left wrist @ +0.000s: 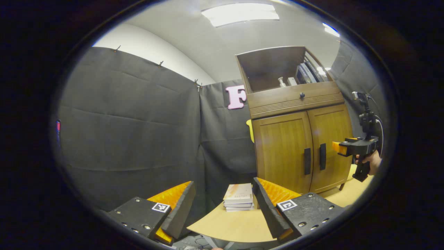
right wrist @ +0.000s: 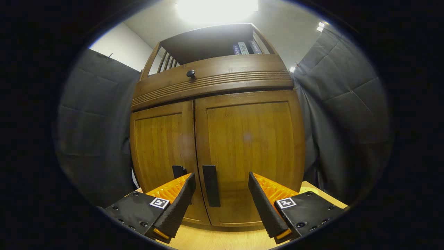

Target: Open the right door of the double-door shoe cabinet with the right hand, and open the left door with the left hand.

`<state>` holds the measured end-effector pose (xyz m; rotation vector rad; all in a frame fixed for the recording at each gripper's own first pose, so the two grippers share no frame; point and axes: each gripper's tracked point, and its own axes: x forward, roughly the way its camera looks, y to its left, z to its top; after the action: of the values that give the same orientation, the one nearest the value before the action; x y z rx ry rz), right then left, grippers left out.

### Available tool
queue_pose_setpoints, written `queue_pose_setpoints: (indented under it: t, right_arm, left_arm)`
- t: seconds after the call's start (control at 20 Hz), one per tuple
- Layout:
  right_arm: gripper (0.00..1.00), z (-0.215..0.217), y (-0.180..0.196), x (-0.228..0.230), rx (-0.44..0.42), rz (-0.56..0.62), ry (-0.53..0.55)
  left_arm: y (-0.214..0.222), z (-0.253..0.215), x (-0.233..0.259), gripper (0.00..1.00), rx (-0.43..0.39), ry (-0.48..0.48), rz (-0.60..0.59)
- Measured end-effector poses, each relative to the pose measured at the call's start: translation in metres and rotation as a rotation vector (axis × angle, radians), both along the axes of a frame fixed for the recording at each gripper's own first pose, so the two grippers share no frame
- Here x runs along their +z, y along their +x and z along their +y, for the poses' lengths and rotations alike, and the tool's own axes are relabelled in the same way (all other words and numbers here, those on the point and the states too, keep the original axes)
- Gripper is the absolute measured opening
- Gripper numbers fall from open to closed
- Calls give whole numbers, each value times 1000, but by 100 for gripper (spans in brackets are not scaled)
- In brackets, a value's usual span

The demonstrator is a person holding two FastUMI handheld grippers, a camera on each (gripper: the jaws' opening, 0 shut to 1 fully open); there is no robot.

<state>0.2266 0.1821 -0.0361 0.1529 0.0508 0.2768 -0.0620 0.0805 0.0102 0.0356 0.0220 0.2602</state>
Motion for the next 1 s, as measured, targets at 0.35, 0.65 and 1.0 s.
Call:
queue_pose_setpoints:
  t: [0.35,0.65,1.0]
  right_arm:
    - [96,24,38,-21,-7,37,-27]
    - [96,39,64,-48,-13,96,-52]
    - [57,48,74,-65,-11,147,-36]
  left_arm:
    - [-11,17,-3,99,44,13,17]
    - [-18,30,-8,99,68,23,28]
    - [-19,32,-9,99,66,20,33]
